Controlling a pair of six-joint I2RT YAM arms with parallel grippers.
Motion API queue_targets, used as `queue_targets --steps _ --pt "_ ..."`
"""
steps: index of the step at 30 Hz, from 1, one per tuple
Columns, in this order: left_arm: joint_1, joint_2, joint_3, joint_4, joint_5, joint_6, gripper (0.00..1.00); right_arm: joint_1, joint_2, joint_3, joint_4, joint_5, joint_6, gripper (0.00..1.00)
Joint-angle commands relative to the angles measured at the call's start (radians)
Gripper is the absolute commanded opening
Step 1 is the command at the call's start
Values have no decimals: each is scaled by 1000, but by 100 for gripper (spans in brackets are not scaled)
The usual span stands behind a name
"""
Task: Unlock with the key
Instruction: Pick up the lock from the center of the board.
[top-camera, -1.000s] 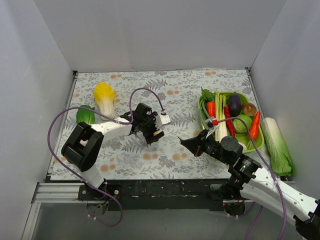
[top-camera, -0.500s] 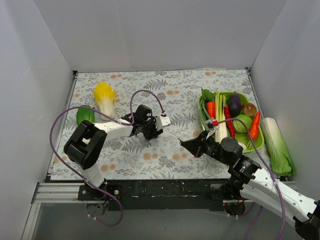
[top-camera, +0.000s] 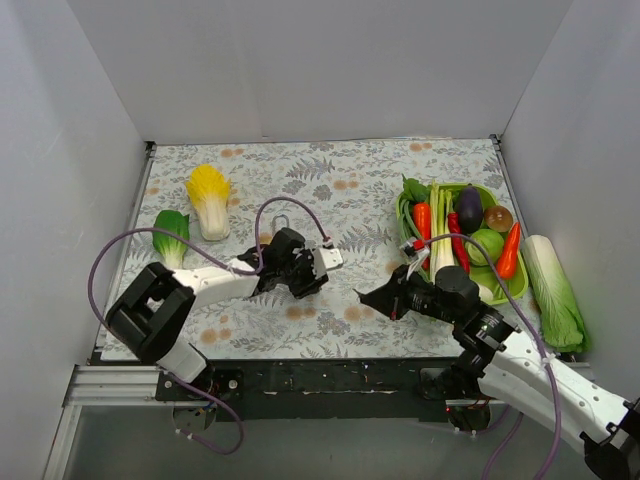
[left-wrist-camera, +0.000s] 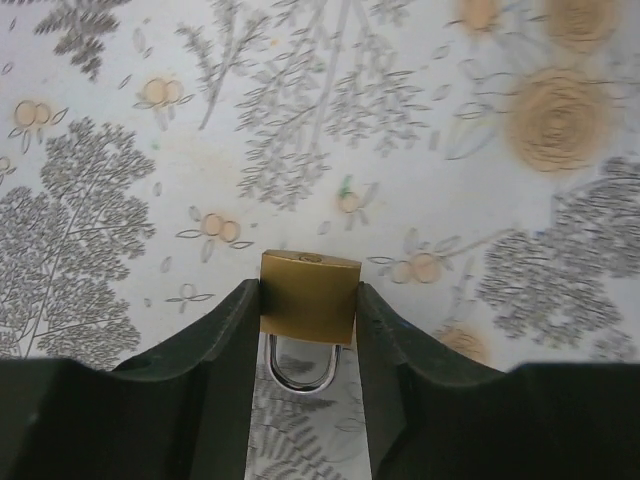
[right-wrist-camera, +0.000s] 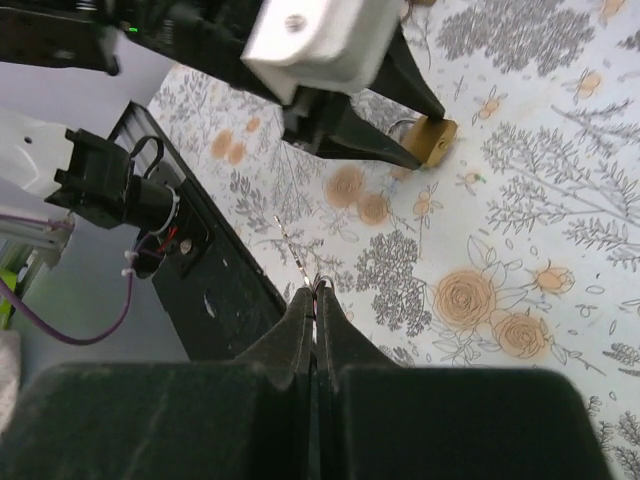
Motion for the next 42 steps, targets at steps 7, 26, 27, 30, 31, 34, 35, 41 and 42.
queue_targets --steps 7,26,27,30,31,34,35,41,42 --pt "-197 -462 -235 247 -14 -18 0 -151 164 108 -193 -459 50 1" --pt "-439 -627 -432 465 -174 52 0 -205 561 332 -542 -729 -164 1" --pt "-442 -627 -432 465 -174 54 0 -205 578 358 -564 -726 -207 1" --pt "-451 -620 -432 459 -174 63 0 -207 627 387 -601 -725 -241 1" --pt "-458 -620 -432 456 -175 67 0 -205 637 400 -598 -722 -240 1" --pt "-467 -617 -426 445 -177 72 0 -205 675 426 -608 -723 -258 1" --pt "-468 -619 -426 445 -183 72 0 -205 693 430 -611 -720 -262 1" --pt "-484 -622 -424 436 -184 81 0 -205 747 447 -633 -711 -292 1" --pt "-487 -619 -424 436 -184 83 0 -205 753 450 -631 -709 -293 1"
